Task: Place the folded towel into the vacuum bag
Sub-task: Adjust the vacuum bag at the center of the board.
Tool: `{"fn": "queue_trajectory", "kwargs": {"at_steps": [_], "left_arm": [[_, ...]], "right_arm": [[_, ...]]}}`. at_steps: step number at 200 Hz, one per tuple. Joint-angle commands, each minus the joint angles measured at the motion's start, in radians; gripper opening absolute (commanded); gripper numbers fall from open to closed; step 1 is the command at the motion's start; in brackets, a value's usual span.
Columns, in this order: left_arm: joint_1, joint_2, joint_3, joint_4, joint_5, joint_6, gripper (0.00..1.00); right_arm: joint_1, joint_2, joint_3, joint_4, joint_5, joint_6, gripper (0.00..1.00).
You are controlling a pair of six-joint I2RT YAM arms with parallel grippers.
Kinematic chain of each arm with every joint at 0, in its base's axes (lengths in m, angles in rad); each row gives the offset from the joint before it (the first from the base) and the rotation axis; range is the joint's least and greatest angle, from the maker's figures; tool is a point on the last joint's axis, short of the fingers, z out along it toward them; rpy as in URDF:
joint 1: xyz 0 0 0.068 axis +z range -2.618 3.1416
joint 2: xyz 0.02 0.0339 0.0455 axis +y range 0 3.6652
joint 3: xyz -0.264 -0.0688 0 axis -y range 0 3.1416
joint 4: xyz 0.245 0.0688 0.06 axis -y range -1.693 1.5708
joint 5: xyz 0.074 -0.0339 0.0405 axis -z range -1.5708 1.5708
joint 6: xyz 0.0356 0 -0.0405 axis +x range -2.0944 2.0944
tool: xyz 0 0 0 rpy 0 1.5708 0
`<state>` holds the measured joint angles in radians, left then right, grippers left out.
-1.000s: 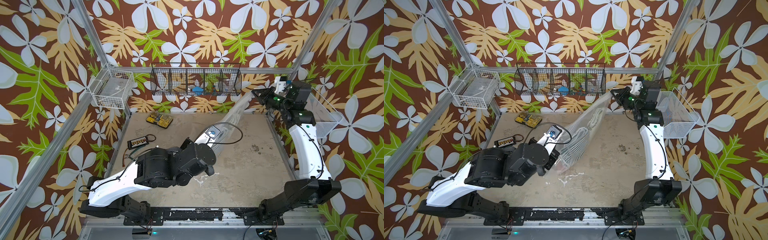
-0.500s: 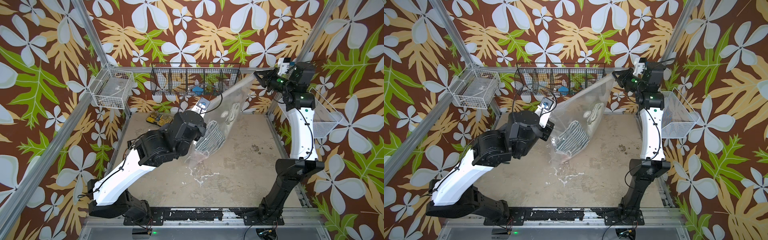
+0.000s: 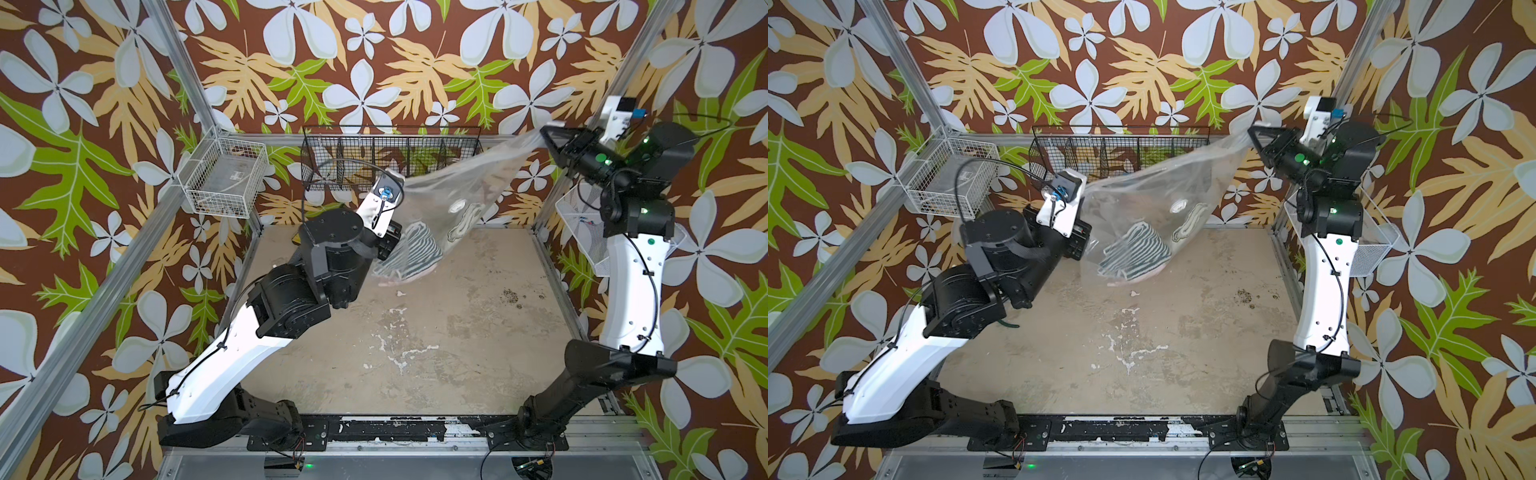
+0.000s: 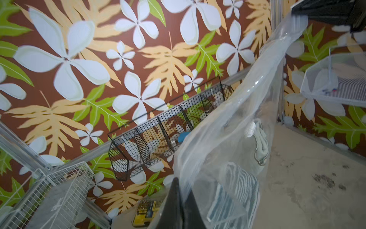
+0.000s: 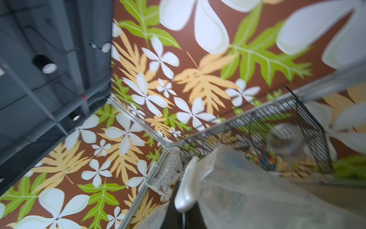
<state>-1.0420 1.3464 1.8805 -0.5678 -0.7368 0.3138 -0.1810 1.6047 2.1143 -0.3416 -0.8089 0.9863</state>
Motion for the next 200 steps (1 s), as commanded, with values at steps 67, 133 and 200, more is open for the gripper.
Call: {"fn": "queue_trajectory", "kwargs": {"at_steps": [67, 133, 200], "left_arm": [[0.0, -0.313, -0.431, -0.054, 0.621, -0.57, 0.36], [0.008, -0.269, -0.391, -0.08, 0.464, -0.563, 0.53], [0.436, -0.158, -0.683, 0.118, 0.599, -0.667, 0.62]], "right_arm": [[0.025, -0.634, -1.076, -0.137, 0.205, -0.281, 0.04], [0.03, -0.617, -0.779, -0.362, 0.492, -0.451, 0.59], [0.239, -0.508, -0.933, -0.235, 0.492, -0.447, 0.6]]}}
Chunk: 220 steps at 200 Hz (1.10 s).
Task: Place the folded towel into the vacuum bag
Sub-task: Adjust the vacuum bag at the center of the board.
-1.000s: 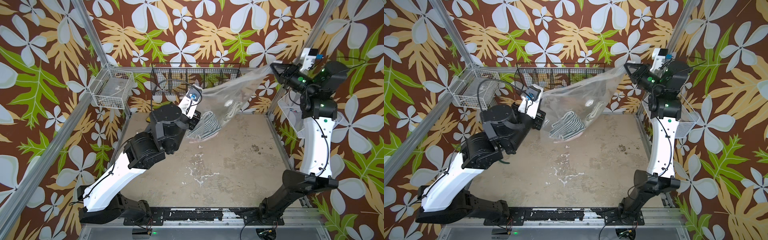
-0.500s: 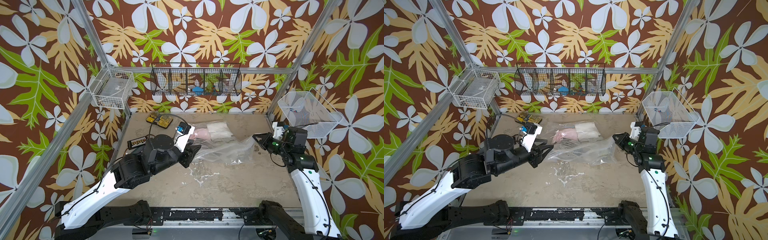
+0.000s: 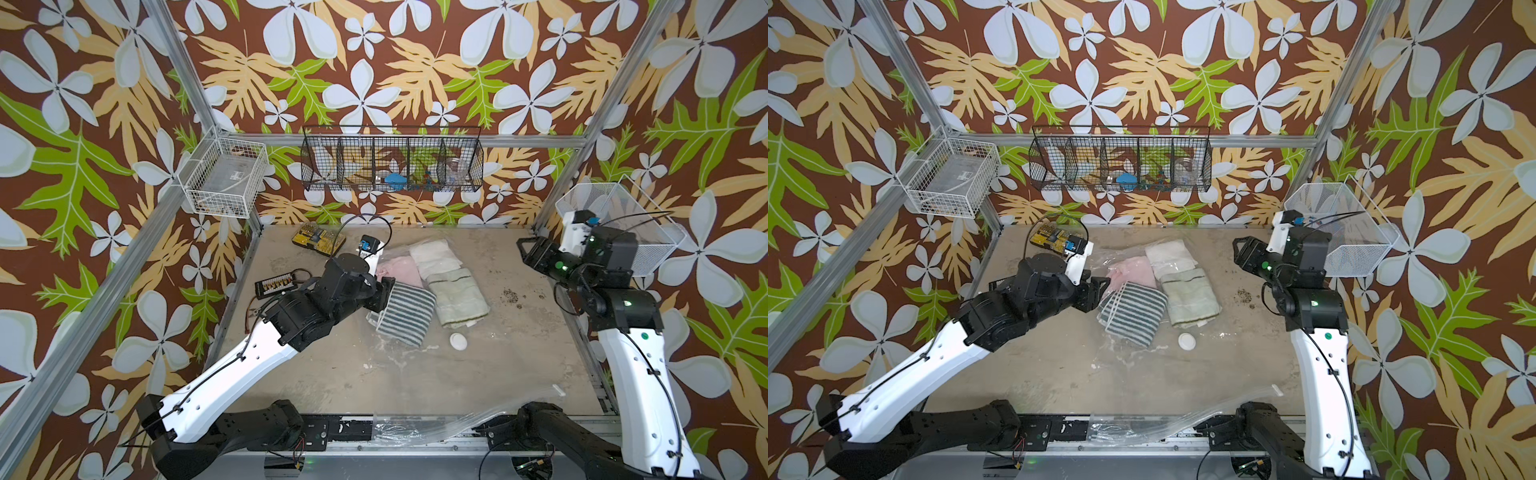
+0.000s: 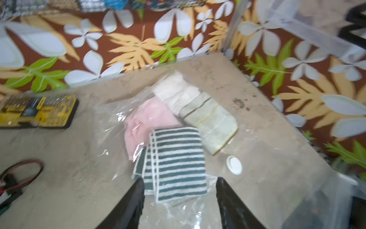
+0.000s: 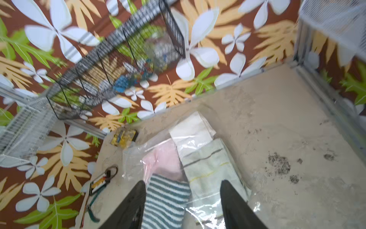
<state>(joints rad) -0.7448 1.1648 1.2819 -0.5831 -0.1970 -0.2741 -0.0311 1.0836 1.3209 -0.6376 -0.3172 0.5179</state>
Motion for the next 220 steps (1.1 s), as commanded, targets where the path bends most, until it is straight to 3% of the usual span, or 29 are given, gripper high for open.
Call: {"fn": "queue_trajectory", "kwargs": {"at_steps": [1, 26, 41, 87, 112, 139, 185, 220], "left_arm": [[0.147, 0.025, -0.09, 0.137, 0.059, -0.083, 0.62], [0.342, 0.093, -0.18, 0.232, 0.15, -0.173, 0.68], [0.407, 0.156, -0.196, 0.285, 0.213, -0.197, 0.71], [0.447, 0.365, -0.162, 0.386, 0.311, -0.211, 0.73], [0.464, 0.461, -0.138, 0.401, 0.278, -0.211, 0.71], [0.528, 0.496, -0.133, 0.457, 0.315, -0.231, 0.67], [0.536, 0.585, -0.112, 0.515, 0.437, -0.197, 0.58], [0.542, 0.618, -0.112, 0.514, 0.396, -0.165, 0.51]], "right_arm": [[0.092, 0.014, -0.15, 0.067, 0.003, 0.023, 0.6], [0.205, 0.062, -0.328, 0.188, 0.024, 0.059, 0.6], [0.232, 0.11, -0.389, 0.236, 0.021, 0.063, 0.59], [0.237, 0.233, -0.441, 0.301, 0.054, 0.026, 0.59], [0.235, 0.302, -0.425, 0.315, 0.06, 0.012, 0.59], [0.235, 0.365, -0.434, 0.346, 0.05, 0.019, 0.6], [0.23, 0.42, -0.448, 0.363, 0.044, 0.02, 0.59], [0.231, 0.436, -0.448, 0.366, 0.046, 0.021, 0.59]]}}
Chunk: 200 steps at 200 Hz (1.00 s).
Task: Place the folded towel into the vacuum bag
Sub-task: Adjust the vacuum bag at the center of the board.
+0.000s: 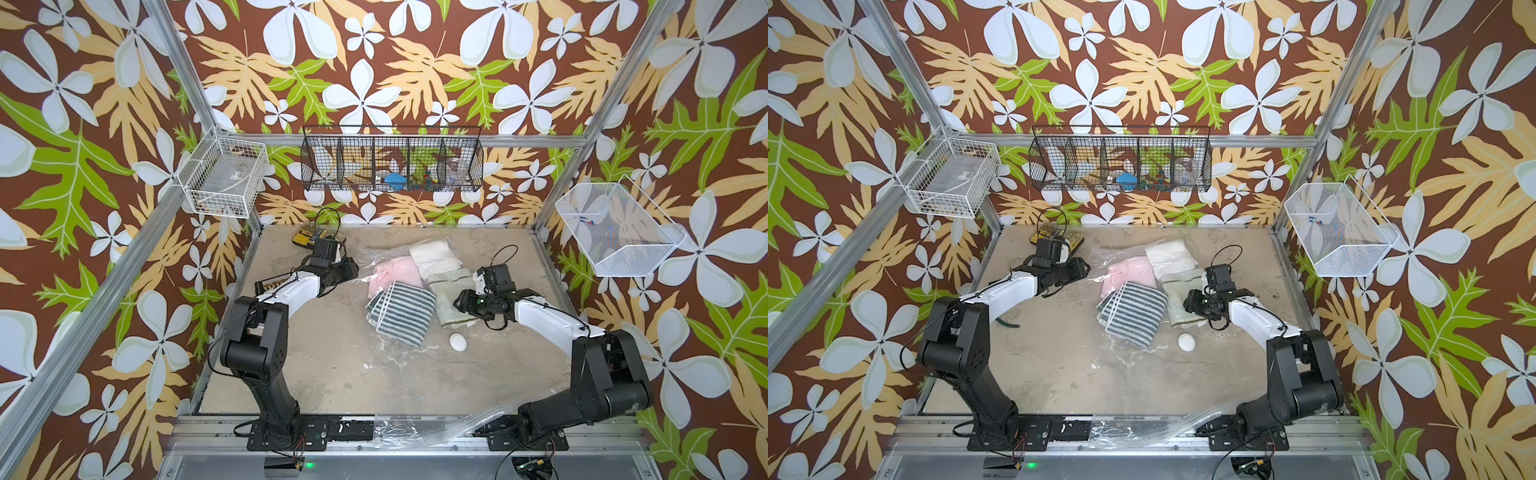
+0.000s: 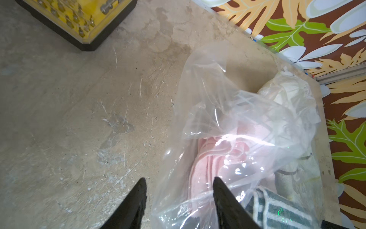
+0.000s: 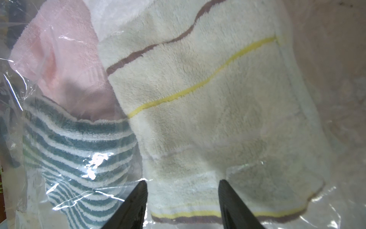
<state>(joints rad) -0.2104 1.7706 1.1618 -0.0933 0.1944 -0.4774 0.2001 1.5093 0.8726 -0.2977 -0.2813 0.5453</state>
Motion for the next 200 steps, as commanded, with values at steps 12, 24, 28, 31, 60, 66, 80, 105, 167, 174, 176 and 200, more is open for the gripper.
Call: {"fn": "queue_trajectory", "kwargs": {"at_steps": [12, 24, 28, 31, 60, 66, 80, 105, 167, 174, 176, 200], "left_arm": [[0.017, 0.019, 0.009, 0.026, -0.004, 0.039, 0.49], [0.027, 0.024, 0.009, 0.034, -0.006, 0.045, 0.48], [0.03, 0.026, 0.01, 0.038, -0.004, 0.047, 0.47], [0.031, 0.032, 0.009, 0.041, -0.003, 0.049, 0.47], [0.034, 0.112, 0.025, 0.085, 0.069, 0.051, 0.26], [0.035, 0.126, 0.031, 0.097, 0.086, 0.046, 0.18], [0.035, 0.136, 0.056, 0.114, 0.088, 0.053, 0.0], [0.082, 0.157, 0.188, 0.047, -0.035, 0.084, 0.0], [0.09, 0.3, 0.425, -0.063, 0.049, 0.087, 0.09], [0.088, 0.26, 0.379, -0.063, 0.043, 0.074, 0.16], [0.088, 0.243, 0.357, -0.056, 0.041, 0.07, 0.18], [0.088, 0.01, 0.079, 0.021, -0.011, 0.02, 0.34]], "right_arm": [[-0.001, 0.018, -0.002, 0.027, 0.014, -0.008, 0.59], [-0.001, 0.025, -0.01, 0.031, 0.02, -0.008, 0.59], [-0.002, 0.027, -0.014, 0.033, 0.021, -0.007, 0.58], [-0.003, 0.03, -0.017, 0.035, 0.021, -0.007, 0.58], [-0.017, 0.06, -0.042, 0.068, 0.001, 0.014, 0.55], [-0.02, 0.068, -0.047, 0.072, -0.005, 0.016, 0.52], [-0.034, 0.075, -0.069, 0.075, -0.007, 0.019, 0.44], [-0.065, 0.044, -0.116, 0.075, -0.003, 0.02, 0.35], [0.078, 0.004, -0.18, 0.233, -0.075, 0.178, 0.37], [0.09, 0.011, -0.178, 0.253, -0.071, 0.202, 0.38], [0.092, 0.013, -0.178, 0.259, -0.067, 0.208, 0.38], [0.111, 0.06, -0.163, 0.318, -0.018, 0.293, 0.4]]}}
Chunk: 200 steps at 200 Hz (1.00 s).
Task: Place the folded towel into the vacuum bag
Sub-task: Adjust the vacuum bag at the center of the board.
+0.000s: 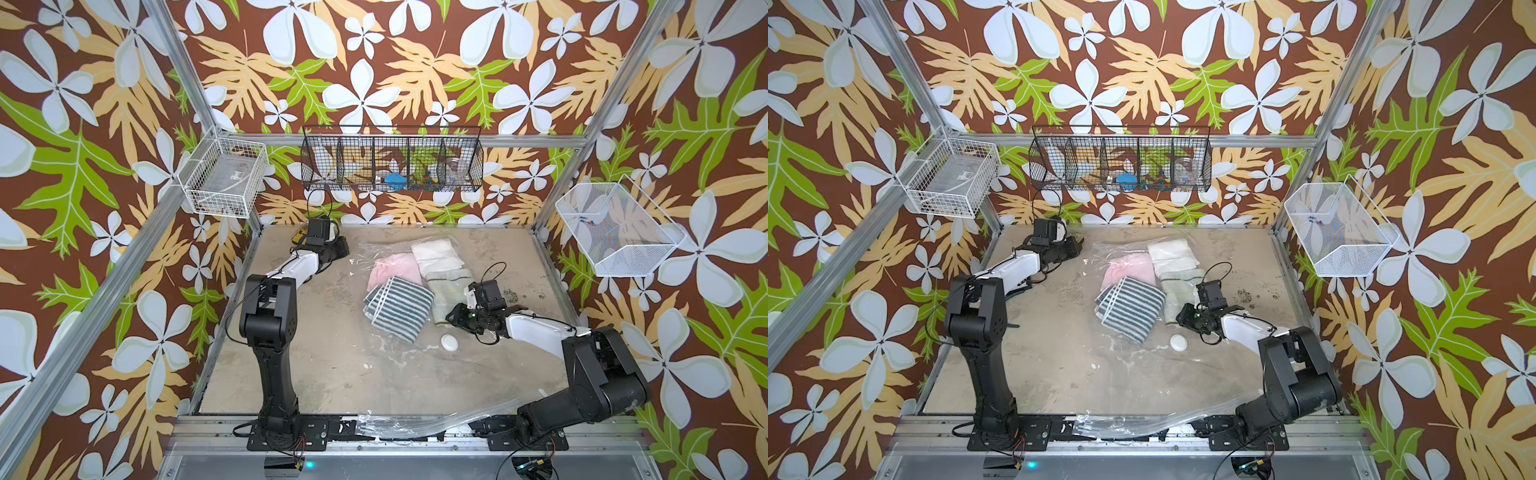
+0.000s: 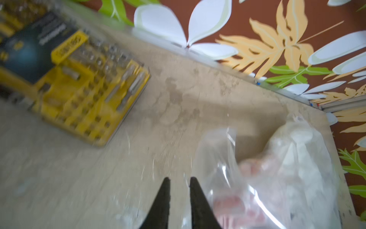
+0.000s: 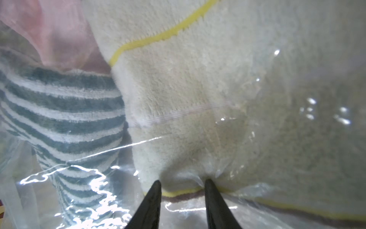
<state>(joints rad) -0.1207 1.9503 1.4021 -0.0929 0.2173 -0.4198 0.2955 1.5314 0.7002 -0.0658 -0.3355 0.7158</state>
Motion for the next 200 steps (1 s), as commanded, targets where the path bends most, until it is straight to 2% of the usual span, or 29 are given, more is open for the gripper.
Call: {"fn": "queue_trajectory", "kwargs": {"at_steps": [1, 28, 56, 68, 81, 98, 115, 139, 177, 200], "left_arm": [[-0.002, -0.178, -0.166, 0.02, -0.037, -0.038, 0.34], [-0.035, -0.343, -0.245, -0.071, -0.085, -0.019, 0.37], [-0.167, -0.427, -0.262, -0.12, -0.057, -0.023, 0.38], [-0.238, -0.448, -0.3, -0.107, -0.036, -0.05, 0.37], [-0.306, -0.467, -0.36, -0.079, -0.019, -0.084, 0.37], [-0.359, -0.495, -0.471, -0.015, 0.004, -0.135, 0.37], [-0.363, -0.503, -0.584, 0.075, 0.002, -0.172, 0.36], [-0.362, -0.418, -0.6, 0.098, -0.041, -0.128, 0.36], [-0.324, -0.276, -0.58, 0.125, -0.115, -0.115, 0.35], [-0.313, -0.176, -0.487, 0.118, -0.113, -0.082, 0.35]], "right_arm": [[0.015, 0.042, 0.01, 0.088, 0.038, 0.127, 0.4], [0.044, 0.165, 0.073, 0.142, 0.076, 0.247, 0.4], [0.096, 0.286, 0.176, 0.235, 0.145, 0.361, 0.4], [0.1, 0.329, 0.223, 0.279, 0.112, 0.362, 0.4], [0.091, 0.347, 0.289, 0.223, 0.068, 0.311, 0.43], [0.071, 0.269, 0.294, 0.16, 0.064, 0.215, 0.45], [0.047, 0.17, 0.289, 0.051, 0.071, 0.098, 0.5], [0.044, 0.07, 0.263, -0.103, 0.079, -0.056, 0.5], [0.047, -0.077, 0.065, -0.126, 0.039, -0.066, 0.46], [0.047, -0.131, -0.018, -0.11, 0.043, -0.046, 0.45]]}}
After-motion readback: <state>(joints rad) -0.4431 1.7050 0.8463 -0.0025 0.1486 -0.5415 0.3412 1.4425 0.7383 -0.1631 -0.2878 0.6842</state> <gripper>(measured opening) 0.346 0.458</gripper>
